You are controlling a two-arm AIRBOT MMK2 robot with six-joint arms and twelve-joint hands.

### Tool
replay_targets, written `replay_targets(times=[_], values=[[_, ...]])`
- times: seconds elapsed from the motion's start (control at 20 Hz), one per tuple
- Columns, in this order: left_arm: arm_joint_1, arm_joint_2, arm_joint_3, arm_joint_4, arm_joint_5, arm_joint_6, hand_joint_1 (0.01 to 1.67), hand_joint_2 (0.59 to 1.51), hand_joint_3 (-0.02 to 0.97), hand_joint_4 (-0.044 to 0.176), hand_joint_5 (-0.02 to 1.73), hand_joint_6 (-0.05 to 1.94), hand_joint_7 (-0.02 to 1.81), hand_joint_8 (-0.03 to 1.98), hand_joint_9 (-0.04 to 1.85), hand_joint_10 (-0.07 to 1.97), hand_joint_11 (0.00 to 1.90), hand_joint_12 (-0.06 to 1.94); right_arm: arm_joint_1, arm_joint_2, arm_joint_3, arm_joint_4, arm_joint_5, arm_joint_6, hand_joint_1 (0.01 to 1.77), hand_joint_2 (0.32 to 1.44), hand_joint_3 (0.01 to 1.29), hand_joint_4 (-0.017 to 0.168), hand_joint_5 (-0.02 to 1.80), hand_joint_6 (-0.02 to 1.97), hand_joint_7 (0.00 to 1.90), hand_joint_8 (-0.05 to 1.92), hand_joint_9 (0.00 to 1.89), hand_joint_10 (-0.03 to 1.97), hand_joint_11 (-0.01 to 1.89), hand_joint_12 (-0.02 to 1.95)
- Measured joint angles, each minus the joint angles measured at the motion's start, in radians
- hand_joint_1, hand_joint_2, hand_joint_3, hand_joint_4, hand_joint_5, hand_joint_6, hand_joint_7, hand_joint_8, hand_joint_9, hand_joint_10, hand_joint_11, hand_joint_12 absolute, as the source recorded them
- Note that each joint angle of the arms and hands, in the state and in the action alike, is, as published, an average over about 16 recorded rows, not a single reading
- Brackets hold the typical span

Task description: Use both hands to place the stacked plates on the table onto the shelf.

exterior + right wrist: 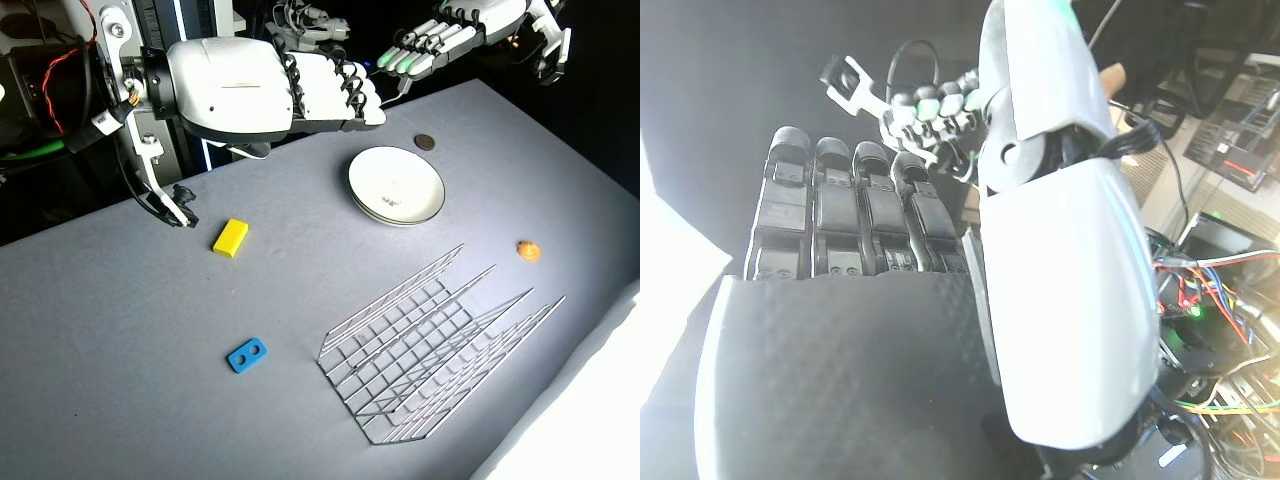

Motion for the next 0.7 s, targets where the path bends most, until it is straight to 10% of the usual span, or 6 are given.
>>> replay_targets(times=[0.7], values=[[0.273,-0.004,-0.038,-0.017,0.265,0.008,0.02,1.144,0.011,-0.001,0.03,0.02,0.02,0.02,0.02,0.01,0.02,-0.01,-0.032,-0.015,0.005,-0.029,0.028,-0.044,1.29,0.94,0.02,0.001,0.03,0.02,0.02,0.01,0.02,0.01,0.01,0.09]])
